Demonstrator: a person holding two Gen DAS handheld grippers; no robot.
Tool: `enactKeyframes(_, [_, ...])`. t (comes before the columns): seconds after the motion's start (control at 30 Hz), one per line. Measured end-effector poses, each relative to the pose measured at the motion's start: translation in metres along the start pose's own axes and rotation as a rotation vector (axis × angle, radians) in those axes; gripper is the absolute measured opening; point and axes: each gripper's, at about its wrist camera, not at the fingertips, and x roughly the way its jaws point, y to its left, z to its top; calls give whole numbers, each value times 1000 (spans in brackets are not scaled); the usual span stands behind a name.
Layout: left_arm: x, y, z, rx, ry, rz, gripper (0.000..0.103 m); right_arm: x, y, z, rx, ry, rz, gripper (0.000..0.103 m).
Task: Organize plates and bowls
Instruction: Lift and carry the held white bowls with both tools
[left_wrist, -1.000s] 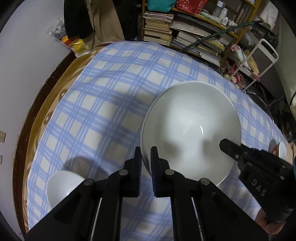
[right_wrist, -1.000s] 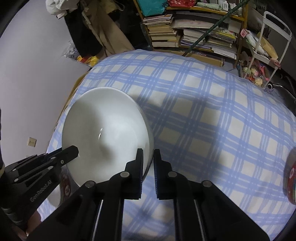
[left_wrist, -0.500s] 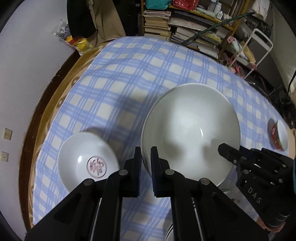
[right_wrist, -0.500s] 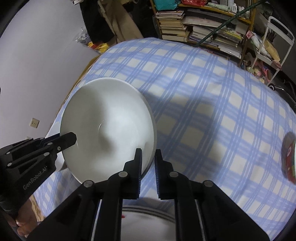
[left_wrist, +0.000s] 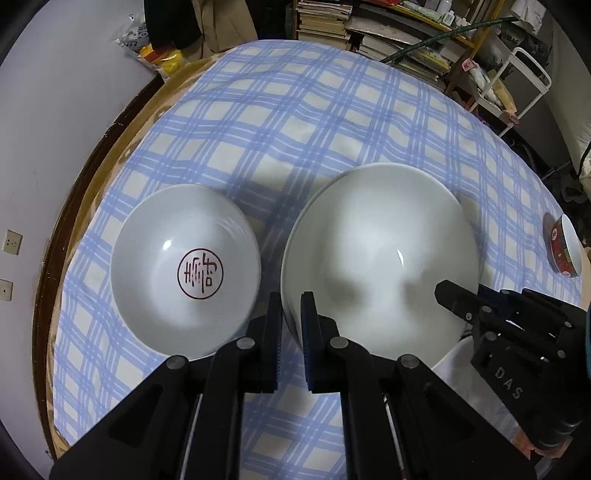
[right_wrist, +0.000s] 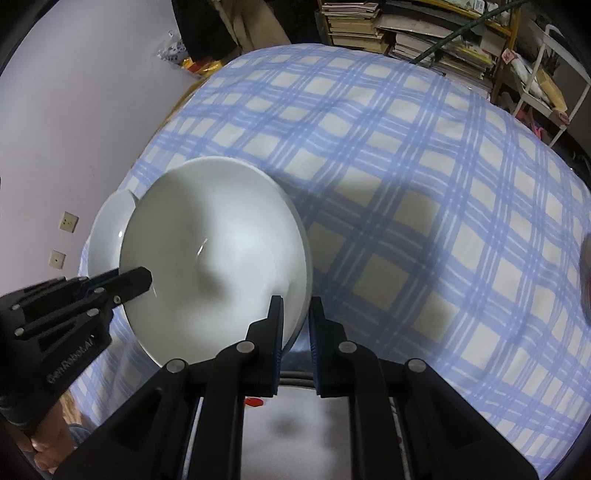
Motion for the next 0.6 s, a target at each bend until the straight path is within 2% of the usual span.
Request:
enactKeyframes(0.2, [-1,-2,1,4,-7,9,9,1,-4,0,28,3,31,15])
enactKeyframes(0.3, [-8,-2,0,7,-39,30,10,-3,-4,0,14,-7,54,19])
enactKeyframes(0.47, [-29,6,4,-7,-71,-2,13,-14,4,2,-54,-24,1,20])
enactKeyframes(0.6, [-41,18,8,-7,-96,22,17,-31,9,5,-68,-67,-17,34])
